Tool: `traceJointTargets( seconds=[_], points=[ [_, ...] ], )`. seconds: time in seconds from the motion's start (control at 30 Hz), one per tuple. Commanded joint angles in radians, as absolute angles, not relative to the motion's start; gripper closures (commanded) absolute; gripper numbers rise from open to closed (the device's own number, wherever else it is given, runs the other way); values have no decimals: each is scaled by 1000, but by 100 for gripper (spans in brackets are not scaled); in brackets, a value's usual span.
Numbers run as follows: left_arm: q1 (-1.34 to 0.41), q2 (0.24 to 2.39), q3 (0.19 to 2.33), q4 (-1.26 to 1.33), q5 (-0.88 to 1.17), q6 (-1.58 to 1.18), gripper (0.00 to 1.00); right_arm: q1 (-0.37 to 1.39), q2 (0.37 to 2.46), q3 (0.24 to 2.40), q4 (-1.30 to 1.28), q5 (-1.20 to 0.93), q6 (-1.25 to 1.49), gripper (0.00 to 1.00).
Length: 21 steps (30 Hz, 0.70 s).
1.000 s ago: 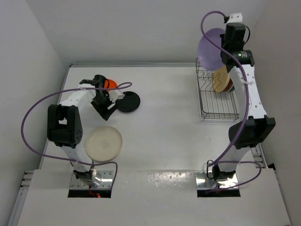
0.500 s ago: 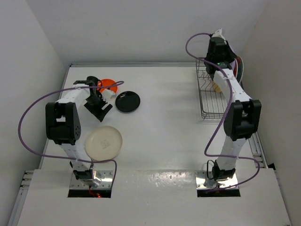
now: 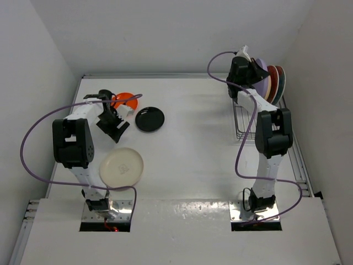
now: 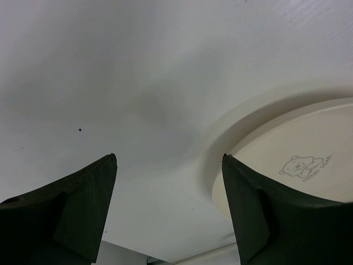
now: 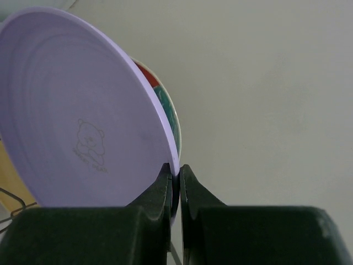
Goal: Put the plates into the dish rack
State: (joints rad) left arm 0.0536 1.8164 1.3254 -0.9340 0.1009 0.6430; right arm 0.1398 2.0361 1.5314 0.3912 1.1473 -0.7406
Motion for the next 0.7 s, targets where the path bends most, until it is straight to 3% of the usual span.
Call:
traceJointTargets(
  seconds=[0.0, 0.17, 0.27, 0.37, 0.5, 0.67],
  points=[
    [66, 1833, 1358, -942, 123, 646, 18, 138, 2023, 1532, 362, 1213, -689, 100],
    [77, 1833, 1358, -942, 123, 672, 18, 141, 2030, 1548, -39, 1134, -354, 100],
    [100, 1833, 1331, -942, 123, 696, 17, 140, 2034, 1549, -112, 1068, -238, 98],
    [124, 1851, 1312, -942, 123, 696, 17, 138, 2029, 1558, -167, 1034, -180, 89],
    [161, 1870, 1302, -942, 135, 696, 17, 138, 2013, 1603, -245, 982, -126, 61],
    [184, 1882, 1290, -1002, 205, 741, 18, 146, 1961, 1640, -310, 928, -118, 42]
  ],
)
